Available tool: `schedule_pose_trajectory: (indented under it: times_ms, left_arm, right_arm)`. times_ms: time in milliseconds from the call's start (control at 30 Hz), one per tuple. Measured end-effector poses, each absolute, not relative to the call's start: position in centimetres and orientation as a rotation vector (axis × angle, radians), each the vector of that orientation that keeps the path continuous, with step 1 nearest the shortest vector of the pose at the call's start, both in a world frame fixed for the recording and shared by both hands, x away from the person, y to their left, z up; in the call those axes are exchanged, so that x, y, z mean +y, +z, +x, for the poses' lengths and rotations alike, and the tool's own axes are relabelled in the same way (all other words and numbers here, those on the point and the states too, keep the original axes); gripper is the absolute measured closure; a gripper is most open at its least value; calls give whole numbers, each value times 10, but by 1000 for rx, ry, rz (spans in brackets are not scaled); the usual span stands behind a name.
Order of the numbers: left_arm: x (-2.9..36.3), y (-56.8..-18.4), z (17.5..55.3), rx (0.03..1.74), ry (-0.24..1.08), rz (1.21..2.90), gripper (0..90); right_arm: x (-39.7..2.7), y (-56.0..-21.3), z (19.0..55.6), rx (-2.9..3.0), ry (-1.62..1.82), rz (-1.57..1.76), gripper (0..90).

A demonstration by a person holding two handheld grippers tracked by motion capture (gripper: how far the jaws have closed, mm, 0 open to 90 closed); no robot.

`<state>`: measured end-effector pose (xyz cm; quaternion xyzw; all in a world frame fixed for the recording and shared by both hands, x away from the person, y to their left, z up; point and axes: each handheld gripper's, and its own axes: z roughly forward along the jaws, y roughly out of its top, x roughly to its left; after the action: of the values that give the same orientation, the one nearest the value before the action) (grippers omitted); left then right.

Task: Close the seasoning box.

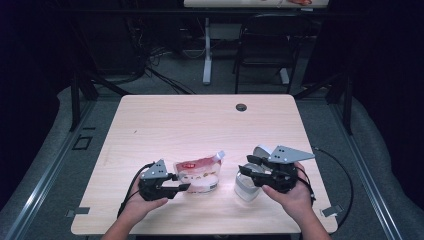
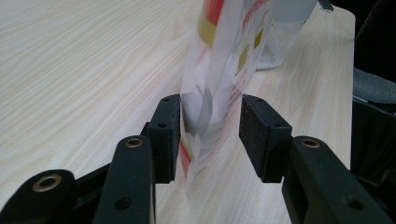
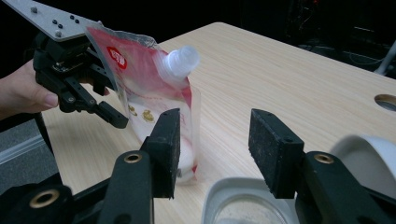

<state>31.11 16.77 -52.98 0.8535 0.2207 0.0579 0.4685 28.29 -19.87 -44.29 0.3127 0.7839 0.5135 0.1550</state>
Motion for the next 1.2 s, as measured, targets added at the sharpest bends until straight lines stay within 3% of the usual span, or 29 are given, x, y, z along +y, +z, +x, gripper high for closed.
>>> schedule_pose_trajectory:
  times_ms: [267,1200]
  left_arm:
    - [168,-530,311,545,142,2093,598]
    - [169,-530,312,540,136,2094,628]
  right_arm:
    - [-175,-447,300,2297,1486,874,490]
    - [-135,-462,320,2391,1504,820,492]
